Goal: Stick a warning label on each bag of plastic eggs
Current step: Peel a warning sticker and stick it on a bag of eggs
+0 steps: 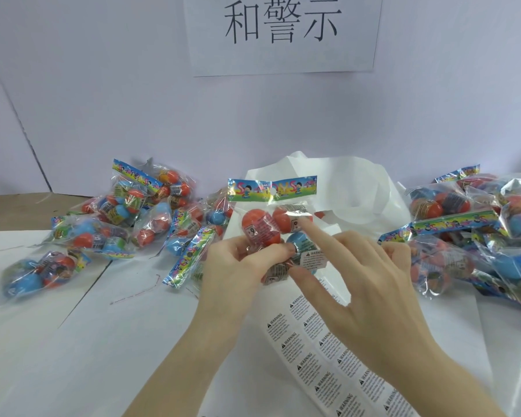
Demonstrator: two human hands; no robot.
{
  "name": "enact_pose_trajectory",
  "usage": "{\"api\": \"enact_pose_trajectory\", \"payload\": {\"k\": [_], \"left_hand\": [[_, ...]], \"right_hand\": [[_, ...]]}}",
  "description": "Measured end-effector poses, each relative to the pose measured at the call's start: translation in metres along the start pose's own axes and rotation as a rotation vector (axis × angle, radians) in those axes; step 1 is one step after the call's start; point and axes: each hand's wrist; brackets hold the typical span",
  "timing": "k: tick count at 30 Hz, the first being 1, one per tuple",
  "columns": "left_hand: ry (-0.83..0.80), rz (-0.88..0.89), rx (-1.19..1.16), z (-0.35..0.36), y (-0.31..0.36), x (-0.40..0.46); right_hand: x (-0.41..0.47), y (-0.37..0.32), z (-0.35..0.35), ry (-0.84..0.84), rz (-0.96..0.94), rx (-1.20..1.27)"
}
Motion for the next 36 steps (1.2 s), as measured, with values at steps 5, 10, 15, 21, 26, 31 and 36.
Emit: {"api": "enact_pose_trajectory", "payload": {"k": [5, 10, 15, 21, 26, 31, 36], "left_hand": [[0.004, -0.003, 0.005, 0.0, -0.001, 0.0], [-0.074, 0.019, -0.059, -0.001, -0.001, -0.001], [-0.12, 0.028, -0.124, -0.003, -0.005, 0.001], [-0.184, 0.054, -0.085, -0.006, -0.009, 0.006], [-0.201, 0.031, -0.11, -0.008, -0.01, 0.008], [-0.193, 0.016, -0.08, -0.009, -0.011, 0.009], [-0.186, 0.004, -0.062, -0.008, -0.01, 0.008]], "right_hand": [[0.003, -0.001, -0.002, -0.074, 0.188, 0.139], [0.002, -0.001, -0.001, -0.148, 0.5, 0.536], [0.006, -0.006, -0.001, -0.182, 0.664, 0.931], [0.009, -0.004, -0.007, -0.209, 0.746, 1.153], [0.011, -0.002, -0.01, -0.23, 0.791, 1.226], [0.011, -0.003, -0.011, -0.222, 0.823, 1.29], [0.012, -0.004, -0.013, -0.215, 0.861, 1.306]]}}
Point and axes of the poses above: each hand's wrist, its own x-axis towards the middle knuckle, its own z-axis out of the palm, y = z × x, and after that the axes turned 7 degrees about x, right-handed
